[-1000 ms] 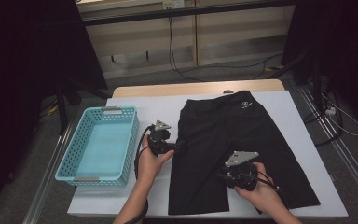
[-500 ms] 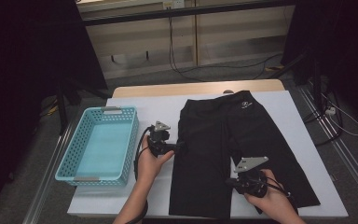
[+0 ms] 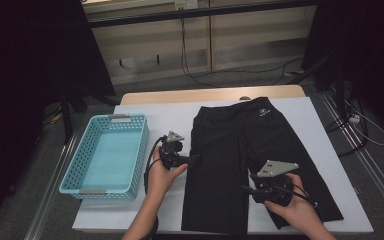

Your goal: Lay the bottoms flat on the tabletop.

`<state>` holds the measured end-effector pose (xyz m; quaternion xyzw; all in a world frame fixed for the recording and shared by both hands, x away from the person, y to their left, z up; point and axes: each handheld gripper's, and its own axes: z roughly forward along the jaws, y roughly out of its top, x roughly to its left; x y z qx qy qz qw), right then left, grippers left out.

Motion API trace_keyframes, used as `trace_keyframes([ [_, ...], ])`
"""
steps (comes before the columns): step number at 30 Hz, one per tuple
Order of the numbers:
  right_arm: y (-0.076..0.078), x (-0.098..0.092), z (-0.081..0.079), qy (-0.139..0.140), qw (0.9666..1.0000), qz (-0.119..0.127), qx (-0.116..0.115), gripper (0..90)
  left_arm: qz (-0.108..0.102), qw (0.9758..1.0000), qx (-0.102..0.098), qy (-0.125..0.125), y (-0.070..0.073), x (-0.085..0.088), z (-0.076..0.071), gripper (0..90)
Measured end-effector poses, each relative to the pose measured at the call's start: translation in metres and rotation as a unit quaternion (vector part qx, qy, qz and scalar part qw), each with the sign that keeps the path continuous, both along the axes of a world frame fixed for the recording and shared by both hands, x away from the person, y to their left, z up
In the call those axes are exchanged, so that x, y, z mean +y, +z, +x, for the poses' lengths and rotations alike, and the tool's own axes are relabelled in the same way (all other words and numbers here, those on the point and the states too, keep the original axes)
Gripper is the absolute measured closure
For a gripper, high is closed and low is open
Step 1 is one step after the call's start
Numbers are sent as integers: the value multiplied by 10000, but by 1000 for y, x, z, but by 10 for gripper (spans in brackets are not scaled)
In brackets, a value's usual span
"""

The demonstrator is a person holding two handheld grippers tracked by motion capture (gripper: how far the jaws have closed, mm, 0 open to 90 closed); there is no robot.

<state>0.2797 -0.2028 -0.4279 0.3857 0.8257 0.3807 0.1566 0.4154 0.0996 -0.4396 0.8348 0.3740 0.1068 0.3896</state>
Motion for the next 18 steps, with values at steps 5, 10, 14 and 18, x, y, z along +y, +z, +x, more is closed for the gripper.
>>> trace_keyframes([
  [5,3,-1,13,-248,9995,72,-181,328,-6,10000,-38,2,3,4,-2,167],
  [10,8,1,23,-424,9983,98,-381,246,-41,10000,-44,-27,5,4,-2,154],
  [14,10,1,32,-559,9975,100,-421,199,-21,9999,-69,-88,4,2,-6,144],
  [18,10,-1,39,-715,9964,168,-419,170,35,9999,-18,-110,3,5,-7,132],
])
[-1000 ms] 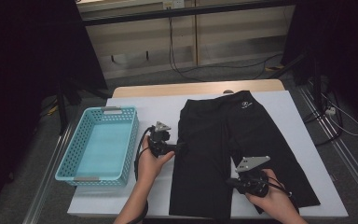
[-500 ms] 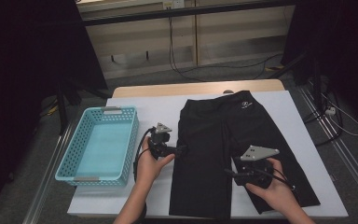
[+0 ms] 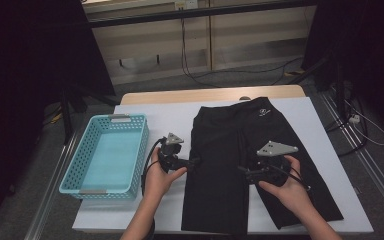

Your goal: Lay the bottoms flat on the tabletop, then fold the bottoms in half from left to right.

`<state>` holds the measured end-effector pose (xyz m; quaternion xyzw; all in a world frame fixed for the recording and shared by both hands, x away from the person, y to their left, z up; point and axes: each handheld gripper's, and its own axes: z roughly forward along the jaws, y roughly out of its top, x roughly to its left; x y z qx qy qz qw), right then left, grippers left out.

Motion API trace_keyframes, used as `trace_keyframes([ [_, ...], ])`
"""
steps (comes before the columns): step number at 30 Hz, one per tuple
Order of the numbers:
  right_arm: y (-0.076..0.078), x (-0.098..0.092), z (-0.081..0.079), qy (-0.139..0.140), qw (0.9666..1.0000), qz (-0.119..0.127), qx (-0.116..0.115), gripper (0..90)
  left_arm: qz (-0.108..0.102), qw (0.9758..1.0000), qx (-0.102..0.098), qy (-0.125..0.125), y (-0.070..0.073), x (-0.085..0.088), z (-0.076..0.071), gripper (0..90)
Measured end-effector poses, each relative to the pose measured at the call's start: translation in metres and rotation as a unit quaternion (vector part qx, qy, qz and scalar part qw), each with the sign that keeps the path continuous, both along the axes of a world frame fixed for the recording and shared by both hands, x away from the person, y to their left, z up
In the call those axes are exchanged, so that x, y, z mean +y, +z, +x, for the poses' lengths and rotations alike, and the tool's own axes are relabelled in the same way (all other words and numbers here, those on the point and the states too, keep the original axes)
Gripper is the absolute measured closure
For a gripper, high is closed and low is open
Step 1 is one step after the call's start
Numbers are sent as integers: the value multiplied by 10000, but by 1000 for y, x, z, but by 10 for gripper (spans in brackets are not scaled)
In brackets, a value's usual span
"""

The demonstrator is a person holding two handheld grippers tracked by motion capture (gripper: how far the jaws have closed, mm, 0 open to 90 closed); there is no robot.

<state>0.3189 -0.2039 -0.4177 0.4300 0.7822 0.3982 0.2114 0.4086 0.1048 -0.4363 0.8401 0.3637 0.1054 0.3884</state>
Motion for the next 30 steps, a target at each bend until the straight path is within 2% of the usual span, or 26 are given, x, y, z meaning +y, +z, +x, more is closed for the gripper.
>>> trace_keyframes([
  [6,1,2,11,-85,10000,-12,-39,150,-77,10000,35,-16,1,-1,1,111],
  [9,0,4,12,-105,9999,-9,-45,142,-75,10000,15,-39,0,-1,-1,96],
  [12,0,5,11,-81,9999,30,-69,141,-51,9999,76,-48,-2,0,0,81],
  [16,-2,5,12,-70,10000,8,-45,138,-102,9999,58,36,-2,0,-1,81],
  [20,-4,6,15,-105,9999,-39,-46,138,-80,10000,19,39,1,2,-4,83],
  [25,-4,6,16,-126,9999,-27,-103,139,-23,10000,76,26,0,6,-8,85],
  [30,-3,5,18,-184,9997,24,-130,139,97,9999,65,-21,-2,10,-17,87],
])
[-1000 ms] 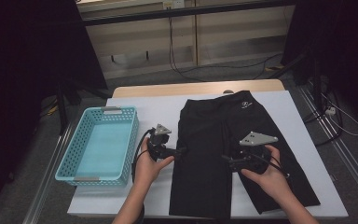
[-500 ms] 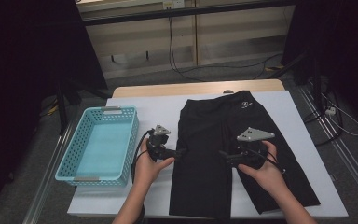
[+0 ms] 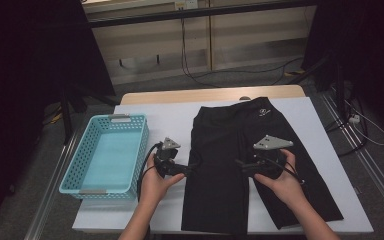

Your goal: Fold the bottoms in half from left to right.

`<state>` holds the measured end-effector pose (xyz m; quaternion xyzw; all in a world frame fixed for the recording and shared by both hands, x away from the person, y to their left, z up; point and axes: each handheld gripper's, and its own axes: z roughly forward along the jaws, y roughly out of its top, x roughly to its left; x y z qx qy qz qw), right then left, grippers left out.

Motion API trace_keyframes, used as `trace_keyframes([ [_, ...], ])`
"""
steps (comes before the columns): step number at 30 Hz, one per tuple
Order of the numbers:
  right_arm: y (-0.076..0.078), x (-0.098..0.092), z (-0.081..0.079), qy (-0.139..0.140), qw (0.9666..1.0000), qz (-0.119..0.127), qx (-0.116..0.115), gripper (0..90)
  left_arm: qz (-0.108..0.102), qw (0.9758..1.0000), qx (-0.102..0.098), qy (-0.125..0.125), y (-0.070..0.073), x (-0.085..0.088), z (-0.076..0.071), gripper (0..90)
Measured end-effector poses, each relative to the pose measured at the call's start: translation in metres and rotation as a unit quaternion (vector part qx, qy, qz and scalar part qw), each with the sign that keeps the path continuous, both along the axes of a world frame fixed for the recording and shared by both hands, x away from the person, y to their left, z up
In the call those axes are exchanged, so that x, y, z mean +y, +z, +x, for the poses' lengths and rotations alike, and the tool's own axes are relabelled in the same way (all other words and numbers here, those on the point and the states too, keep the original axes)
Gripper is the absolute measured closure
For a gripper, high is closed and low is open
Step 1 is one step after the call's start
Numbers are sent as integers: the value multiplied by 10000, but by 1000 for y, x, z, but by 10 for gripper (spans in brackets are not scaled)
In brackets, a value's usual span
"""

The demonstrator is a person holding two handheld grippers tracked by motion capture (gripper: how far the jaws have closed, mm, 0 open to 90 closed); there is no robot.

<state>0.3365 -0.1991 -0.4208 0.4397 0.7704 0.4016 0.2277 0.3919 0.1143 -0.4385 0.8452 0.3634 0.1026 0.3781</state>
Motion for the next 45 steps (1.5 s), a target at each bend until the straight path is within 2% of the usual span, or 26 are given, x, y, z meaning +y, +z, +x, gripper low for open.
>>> trace_keyframes([
  [1,0,0,0,-5,10000,11,-1,139,53,10000,-17,-3,0,1,-1,88],
  [5,0,3,1,5,10000,-2,-32,139,17,10000,16,30,-4,2,-4,97],
  [11,-1,6,3,24,10000,16,-34,138,69,10000,30,29,-7,4,-10,119],
  [17,-2,11,2,31,10000,67,-21,138,124,9998,3,166,-8,7,-18,167],
  [19,-2,13,0,68,10000,50,-36,138,59,9997,-60,215,-8,7,-21,190],
  [21,-2,15,-1,69,10000,61,-28,138,52,9998,-1,173,-10,5,-23,216],
  [26,-1,19,-1,104,9999,74,-65,138,355,9993,-2,80,-14,-1,-28,255],
  [29,-3,22,1,133,9999,63,-70,138,352,9993,67,65,-11,-6,-31,380],
  [31,-3,24,3,142,9998,68,-80,139,470,9989,18,6,-11,-10,-34,402],
  [32,-3,24,3,141,9998,73,-92,139,466,9989,44,-48,-10,-13,-37,439],
  [34,-3,25,4,105,9999,78,-103,141,482,9987,18,-151,-9,-18,-41,558],
  [38,-2,25,4,98,9998,99,-122,141,473,9986,154,-152,-7,-23,-43,688],
  [41,-1,24,3,94,9998,116,-136,141,409,9986,250,-218,-7,-26,-44,831],
  [42,-1,24,3,94,9998,122,-140,141,292,9986,401,-197,-7,-28,-44,880],
  [44,-1,23,3,75,9998,149,-140,141,208,9984,464,-259,-6,-30,-43,886],
  [45,0,23,3,74,9997,166,-135,141,167,9989,351,-250,-5,-31,-44,888],
])
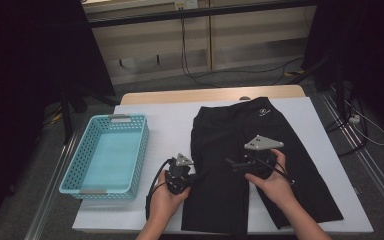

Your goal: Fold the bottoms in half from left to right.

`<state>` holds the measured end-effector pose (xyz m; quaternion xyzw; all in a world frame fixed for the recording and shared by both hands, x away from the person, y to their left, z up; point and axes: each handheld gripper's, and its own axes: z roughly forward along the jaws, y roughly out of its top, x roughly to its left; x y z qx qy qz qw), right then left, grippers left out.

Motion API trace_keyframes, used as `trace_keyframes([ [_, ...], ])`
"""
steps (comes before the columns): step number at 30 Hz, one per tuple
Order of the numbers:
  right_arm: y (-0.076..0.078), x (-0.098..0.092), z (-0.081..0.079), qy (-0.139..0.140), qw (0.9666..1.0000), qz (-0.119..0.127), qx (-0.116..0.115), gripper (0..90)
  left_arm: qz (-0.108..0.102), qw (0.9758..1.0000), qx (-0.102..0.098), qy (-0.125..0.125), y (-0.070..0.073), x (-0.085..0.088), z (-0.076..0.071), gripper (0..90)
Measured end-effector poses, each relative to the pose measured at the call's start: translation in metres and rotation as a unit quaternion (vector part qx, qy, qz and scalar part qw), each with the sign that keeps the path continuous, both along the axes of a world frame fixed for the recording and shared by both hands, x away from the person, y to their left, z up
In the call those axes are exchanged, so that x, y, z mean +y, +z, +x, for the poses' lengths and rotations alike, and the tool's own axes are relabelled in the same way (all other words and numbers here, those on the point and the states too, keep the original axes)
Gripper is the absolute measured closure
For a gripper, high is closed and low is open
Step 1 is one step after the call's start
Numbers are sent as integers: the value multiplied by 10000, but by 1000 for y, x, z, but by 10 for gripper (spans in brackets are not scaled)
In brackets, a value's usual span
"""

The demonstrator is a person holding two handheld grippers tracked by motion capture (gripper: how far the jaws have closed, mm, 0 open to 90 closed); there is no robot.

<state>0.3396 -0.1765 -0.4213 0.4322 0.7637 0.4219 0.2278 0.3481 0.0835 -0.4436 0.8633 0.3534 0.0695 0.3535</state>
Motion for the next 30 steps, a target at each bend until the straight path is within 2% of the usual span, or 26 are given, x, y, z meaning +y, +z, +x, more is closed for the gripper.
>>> trace_keyframes([
  [3,1,-1,0,-13,10000,50,-4,142,-347,9994,-75,53,6,-2,-1,891],
  [6,1,-2,1,0,10000,62,-53,141,-474,9989,-42,18,13,-2,-2,891],
  [14,-4,1,12,-2,9998,177,-5,138,-533,9986,16,-74,13,-3,-2,891],
  [20,-7,8,21,112,9995,312,3,129,-561,9983,21,-183,12,-10,-4,891],
  [30,-9,20,36,179,9993,313,115,124,-605,9979,18,-244,12,-15,-5,891],
])
